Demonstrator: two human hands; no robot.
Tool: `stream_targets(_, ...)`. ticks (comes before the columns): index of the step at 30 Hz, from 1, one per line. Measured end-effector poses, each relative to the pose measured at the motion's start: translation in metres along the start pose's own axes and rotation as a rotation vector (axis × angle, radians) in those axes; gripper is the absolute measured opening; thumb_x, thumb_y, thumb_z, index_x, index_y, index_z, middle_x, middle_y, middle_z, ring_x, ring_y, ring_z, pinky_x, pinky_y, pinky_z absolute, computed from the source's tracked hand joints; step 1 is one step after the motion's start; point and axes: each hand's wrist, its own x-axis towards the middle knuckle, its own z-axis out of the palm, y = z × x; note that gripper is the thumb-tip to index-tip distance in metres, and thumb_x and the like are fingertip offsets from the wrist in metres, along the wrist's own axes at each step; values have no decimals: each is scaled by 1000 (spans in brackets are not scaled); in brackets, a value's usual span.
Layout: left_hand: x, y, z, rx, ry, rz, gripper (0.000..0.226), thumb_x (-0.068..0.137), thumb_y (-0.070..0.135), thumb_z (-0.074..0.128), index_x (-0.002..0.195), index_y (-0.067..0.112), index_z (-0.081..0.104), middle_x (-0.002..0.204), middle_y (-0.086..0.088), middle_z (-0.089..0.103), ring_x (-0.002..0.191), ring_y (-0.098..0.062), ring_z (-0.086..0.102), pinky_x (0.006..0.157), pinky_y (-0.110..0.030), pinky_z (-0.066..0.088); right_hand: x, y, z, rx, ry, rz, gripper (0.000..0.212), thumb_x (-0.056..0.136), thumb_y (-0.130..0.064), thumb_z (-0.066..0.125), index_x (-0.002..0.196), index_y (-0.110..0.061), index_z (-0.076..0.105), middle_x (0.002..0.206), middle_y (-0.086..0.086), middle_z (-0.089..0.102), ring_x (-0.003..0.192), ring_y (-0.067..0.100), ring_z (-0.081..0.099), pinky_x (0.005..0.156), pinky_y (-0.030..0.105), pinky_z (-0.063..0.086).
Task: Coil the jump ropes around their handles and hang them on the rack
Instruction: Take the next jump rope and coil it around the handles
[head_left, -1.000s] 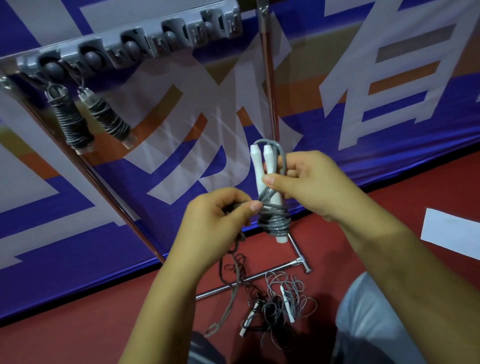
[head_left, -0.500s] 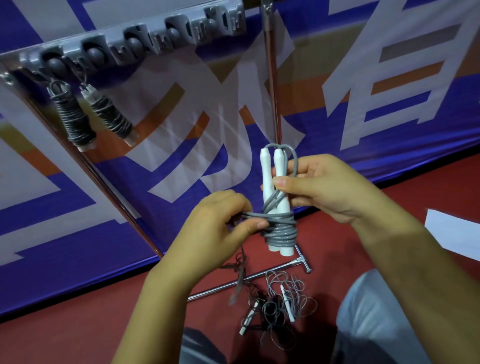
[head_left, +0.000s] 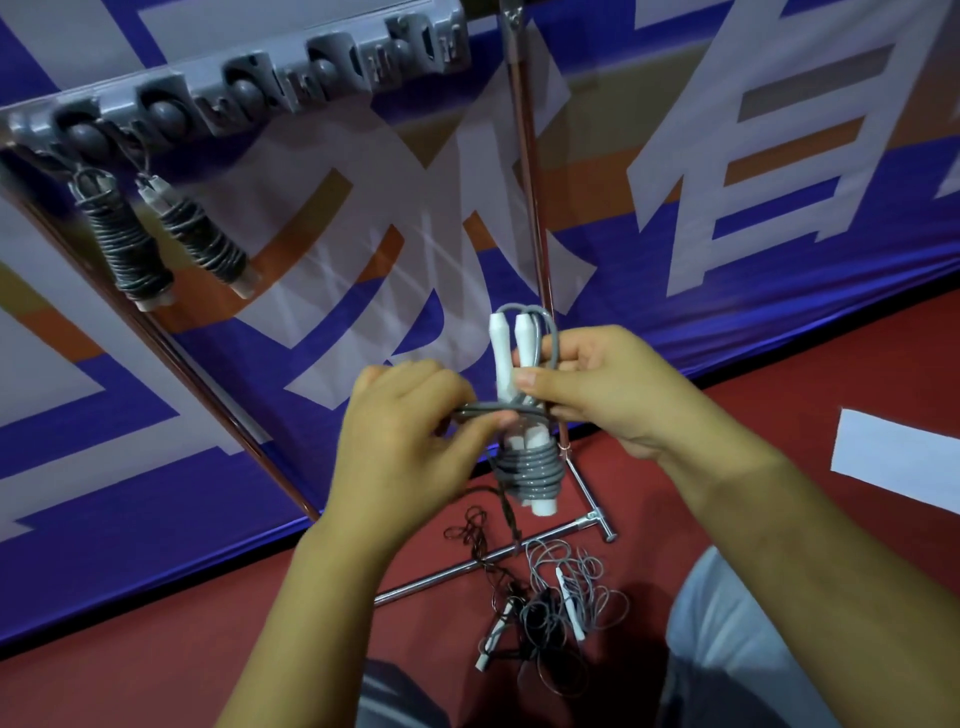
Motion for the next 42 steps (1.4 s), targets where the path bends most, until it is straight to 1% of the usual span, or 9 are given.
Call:
stream_targets(6,-21,-3,-10,-348,-131,-253,20,80,45,60,72,27,60,66,8,56,65,-8,49,68,-17,36,-1,-5,-8,126,-34,43,7,87,0,61,93,0,66,85,15,72,78,22,72,72,29,59)
stream_targets(9,-22,-11,-15,-593,-181,-382,17,77,41,61,68,26,61,65,9,56,59,-4,48,60,-13,40,-3,-9,-8,235,-126,80,23,78,-5,64,99,6,63,89,18,71,82,24,72,71,31,59)
stream_targets(12,-22,-16,-14,-784,-249,-401,17,78,34,60,66,22,60,64,13,53,60,-3,46,61,-12,39,-5,-13,-8,275,-203,80,45,69,-13,65,107,10,61,95,21,70,85,26,71,72,31,58)
stream_targets(15,-22,-16,-17,-921,-273,-365,17,78,38,66,65,27,61,64,11,50,58,-9,42,58,-16,38,-7,-16,-9,294,-209,81,46,68,-14,65,107,11,60,96,22,70,86,27,71,72,32,59)
stream_targets(20,-18,-2,-26,-935,-371,-188,18,83,37,64,68,29,61,65,14,50,56,-4,43,56,-13,36,-9,-15,-10,184,-127,37,25,78,-7,64,99,5,65,94,20,72,86,27,72,71,30,59)
stream_targets(24,-21,-13,-22,-964,-343,-282,19,81,43,65,67,31,62,64,10,49,58,-9,42,58,-17,36,-12,-16,-10,270,-185,97,40,71,-13,64,104,9,62,97,23,70,88,27,71,73,32,59)
stream_targets(31,-19,-20,-7,-1042,-290,-349,30,80,50,66,70,22,63,69,-2,51,64,-32,40,64,-31,36,-17,-22,-9,420,-258,96,31,70,-15,63,94,5,63,90,17,73,83,24,72,69,30,59)
stream_targets(36,-10,-13,-2,-1094,-222,-291,19,84,48,64,83,30,70,85,7,62,82,-14,57,79,-26,46,-21,-23,-6,583,-252,61,25,59,-18,67,79,-5,76,87,16,73,80,23,73,62,26,57)
stream_targets(42,-4,-4,6,-1082,-174,-315,19,83,50,64,85,32,70,88,10,64,85,-12,59,81,-27,48,-25,-27,-4,678,-195,11,23,57,-20,64,73,-8,77,85,12,74,76,20,73,57,23,56)
